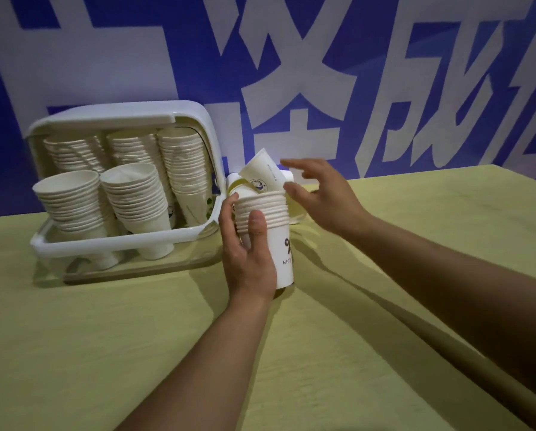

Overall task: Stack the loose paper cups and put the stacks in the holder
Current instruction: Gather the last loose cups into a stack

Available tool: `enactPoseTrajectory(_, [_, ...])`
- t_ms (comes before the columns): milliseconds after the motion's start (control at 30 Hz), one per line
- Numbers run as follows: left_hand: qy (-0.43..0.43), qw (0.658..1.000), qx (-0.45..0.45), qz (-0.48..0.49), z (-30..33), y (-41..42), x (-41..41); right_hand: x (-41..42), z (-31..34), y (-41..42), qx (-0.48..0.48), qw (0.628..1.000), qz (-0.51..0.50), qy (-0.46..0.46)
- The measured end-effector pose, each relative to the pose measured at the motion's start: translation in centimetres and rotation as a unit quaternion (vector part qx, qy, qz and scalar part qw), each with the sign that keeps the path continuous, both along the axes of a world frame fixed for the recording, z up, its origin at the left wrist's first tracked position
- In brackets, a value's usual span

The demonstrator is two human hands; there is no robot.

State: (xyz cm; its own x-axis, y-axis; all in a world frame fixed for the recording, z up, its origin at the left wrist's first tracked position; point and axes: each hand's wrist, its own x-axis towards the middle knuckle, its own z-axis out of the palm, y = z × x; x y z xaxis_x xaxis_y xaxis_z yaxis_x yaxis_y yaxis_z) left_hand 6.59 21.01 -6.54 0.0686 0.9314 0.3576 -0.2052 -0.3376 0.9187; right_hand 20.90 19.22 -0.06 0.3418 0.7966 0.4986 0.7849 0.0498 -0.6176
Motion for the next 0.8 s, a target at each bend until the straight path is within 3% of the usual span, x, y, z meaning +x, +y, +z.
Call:
enactPoseTrajectory(133, [-0.005,1.000,-0.027,-0.009,-0.1,0.2,0.1,1.4,1.6,5.8,-0.052,0.996,-0.008,-0.073])
enactPoseTrajectory(367, [0.000,1.000,-0.013,-0.008,-0.2,0.3,0.3,2.7,0.6,10.5,-0.094,0.992,0.039,-0.081])
enactPoseTrajectory(467, [0.008,1.000,-0.009,-0.011,-0.3,0.3,0.3,2.5,1.4,9.2,-0.007,0.998,0.043,-0.034])
enactPoseTrajectory(600, [0.020,1.000,0.012,-0.020,-0.3,0.4,0.4,0.6,3.6,4.2,0.081,0.989,0.073,0.102])
enactPoseTrajectory(800, [0.044,0.996,0.067,-0.044,-0.1,-0.5,0.0,-2.5,1.7,-2.5,0.000,0.981,0.139,0.136])
